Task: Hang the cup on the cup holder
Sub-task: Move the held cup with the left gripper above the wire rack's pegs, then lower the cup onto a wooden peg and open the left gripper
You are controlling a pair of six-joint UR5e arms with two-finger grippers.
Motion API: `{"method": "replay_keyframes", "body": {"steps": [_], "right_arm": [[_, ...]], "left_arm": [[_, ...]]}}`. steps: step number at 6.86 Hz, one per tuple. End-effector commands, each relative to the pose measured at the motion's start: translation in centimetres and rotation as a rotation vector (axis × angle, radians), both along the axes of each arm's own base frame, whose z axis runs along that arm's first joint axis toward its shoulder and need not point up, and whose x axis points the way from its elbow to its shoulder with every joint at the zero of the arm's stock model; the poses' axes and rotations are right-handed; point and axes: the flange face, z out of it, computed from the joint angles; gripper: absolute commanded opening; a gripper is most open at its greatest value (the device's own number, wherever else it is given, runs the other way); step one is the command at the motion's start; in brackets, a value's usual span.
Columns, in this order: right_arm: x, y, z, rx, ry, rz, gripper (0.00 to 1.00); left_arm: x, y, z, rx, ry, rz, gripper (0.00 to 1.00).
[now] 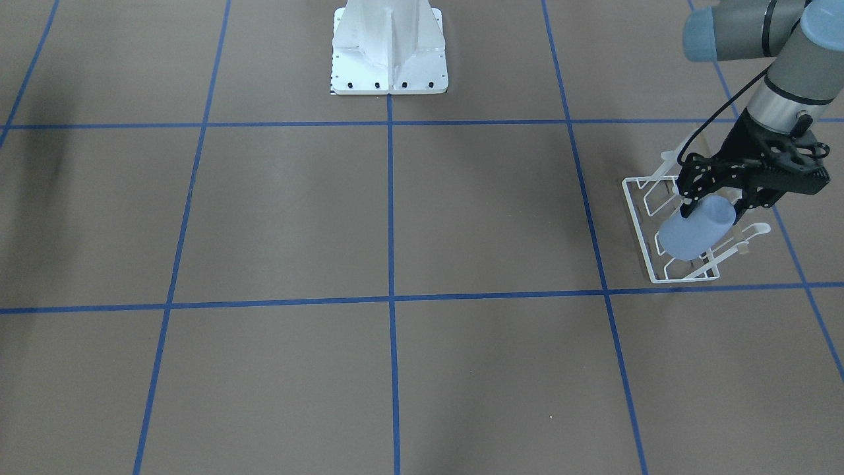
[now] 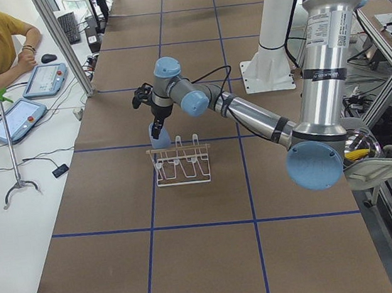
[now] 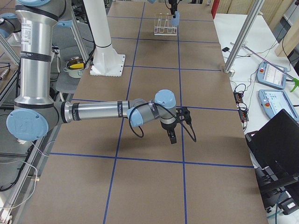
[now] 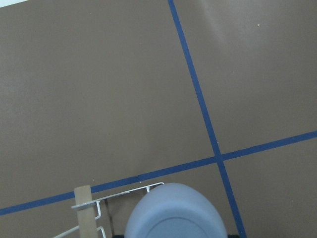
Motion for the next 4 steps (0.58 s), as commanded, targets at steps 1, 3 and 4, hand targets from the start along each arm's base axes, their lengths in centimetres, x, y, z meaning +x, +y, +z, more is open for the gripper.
{"method": "replay_keyframes", "body": {"steps": [1, 3, 4], "right_arm": [[0.0, 0.0, -0.1, -0.002, -0.003, 0.003, 1.00], [0.0, 0.0, 0.0, -0.001, 0.000, 0.004, 1.00], [0.0, 0.0, 0.0, -0.001, 0.002, 0.005, 1.00]], "left_arm": [[1.7, -0.3, 1.1, 0.002, -0.018, 0.011, 0.00], [3.6, -0.7, 2.3, -0.009, -0.045, 0.018, 0.00], [4.0, -1.1, 3.4, 0.000, -0.040, 0.019, 0.00]]}}
